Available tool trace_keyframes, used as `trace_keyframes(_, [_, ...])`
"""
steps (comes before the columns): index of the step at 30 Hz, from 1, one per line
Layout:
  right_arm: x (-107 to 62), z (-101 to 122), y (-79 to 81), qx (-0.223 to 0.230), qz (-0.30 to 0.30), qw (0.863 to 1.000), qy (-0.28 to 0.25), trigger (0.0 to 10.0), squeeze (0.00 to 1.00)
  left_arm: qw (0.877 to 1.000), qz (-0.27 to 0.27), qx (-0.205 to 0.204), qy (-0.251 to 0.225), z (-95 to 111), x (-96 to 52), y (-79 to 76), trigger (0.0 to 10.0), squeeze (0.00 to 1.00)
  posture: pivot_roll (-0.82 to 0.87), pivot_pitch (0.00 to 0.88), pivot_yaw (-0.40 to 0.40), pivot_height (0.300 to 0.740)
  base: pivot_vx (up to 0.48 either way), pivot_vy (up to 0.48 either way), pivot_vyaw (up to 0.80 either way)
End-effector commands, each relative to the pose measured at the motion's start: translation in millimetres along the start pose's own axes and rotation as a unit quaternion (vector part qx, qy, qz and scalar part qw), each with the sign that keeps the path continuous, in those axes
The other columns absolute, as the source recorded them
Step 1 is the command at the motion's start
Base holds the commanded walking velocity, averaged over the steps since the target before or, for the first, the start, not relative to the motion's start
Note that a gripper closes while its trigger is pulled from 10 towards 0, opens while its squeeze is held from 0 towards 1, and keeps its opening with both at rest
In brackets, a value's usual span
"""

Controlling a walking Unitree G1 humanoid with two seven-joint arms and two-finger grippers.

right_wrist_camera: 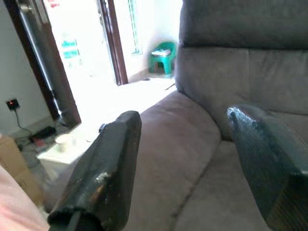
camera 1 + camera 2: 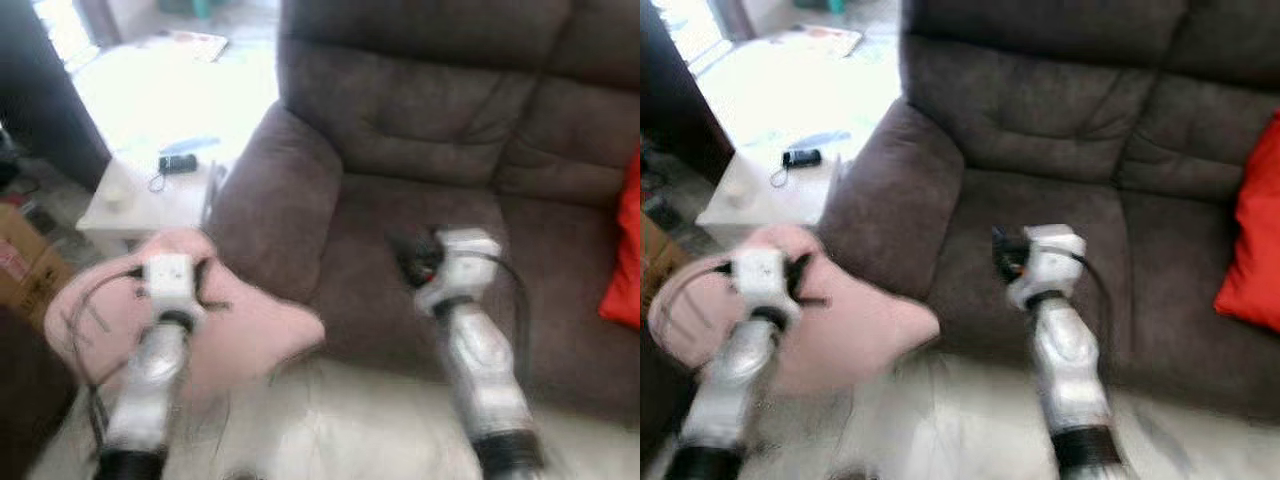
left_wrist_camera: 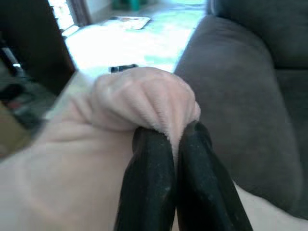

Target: Move the pillow to the sofa from floor

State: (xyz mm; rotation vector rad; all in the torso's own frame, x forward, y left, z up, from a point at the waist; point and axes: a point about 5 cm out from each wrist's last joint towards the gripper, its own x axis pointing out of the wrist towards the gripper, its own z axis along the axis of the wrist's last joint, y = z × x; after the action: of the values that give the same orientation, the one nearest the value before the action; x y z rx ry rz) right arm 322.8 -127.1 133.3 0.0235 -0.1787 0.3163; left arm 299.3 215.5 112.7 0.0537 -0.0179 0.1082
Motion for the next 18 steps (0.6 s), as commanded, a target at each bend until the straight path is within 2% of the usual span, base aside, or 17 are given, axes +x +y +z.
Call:
trace_keyframes(1, [-11.0,-15,-11.3,-0.001,-0.018,0.999,0.036,10.0,0.00,0.997,-0.044,-0.014,-0.070,33,5.7,-20.1,10.0,0.00,0.05,0.066,-0.005,0.740,0.000,0.000,0.00])
trace_keyframes(9, [-12.0,-22,-18.9,-0.020,0.007,0.997,0.069,10.0,0.00,0.993,-0.080,-0.026,-0.086,52,4.6,-24.9,10.0,0.00,0.05,0.056,-0.005,0.740,0.000,0.000,0.00])
trace_keyframes(10, [-15.4,-33,-21.5,-0.048,0.032,0.992,0.111,10.0,0.00,0.992,-0.084,-0.030,-0.094,58,6.0,-24.1,10.0,0.00,0.05,0.049,-0.005,0.740,0.000,0.000,0.00])
trace_keyframes(11, [-17.8,-37,-22.3,-0.052,0.044,0.989,0.128,10.0,0.00,0.991,-0.084,-0.031,-0.096,61,6.9,-23.8,10.0,0.00,0.05,0.046,-0.006,0.740,0.000,0.000,0.00])
trace_keyframes(18, [-28.2,-50,-21.4,-0.063,0.104,0.978,0.167,10.0,0.00,0.989,-0.097,-0.037,-0.103,69,9.2,-27.7,10.0,0.00,0.04,0.038,-0.004,0.740,0.000,0.000,0.00])
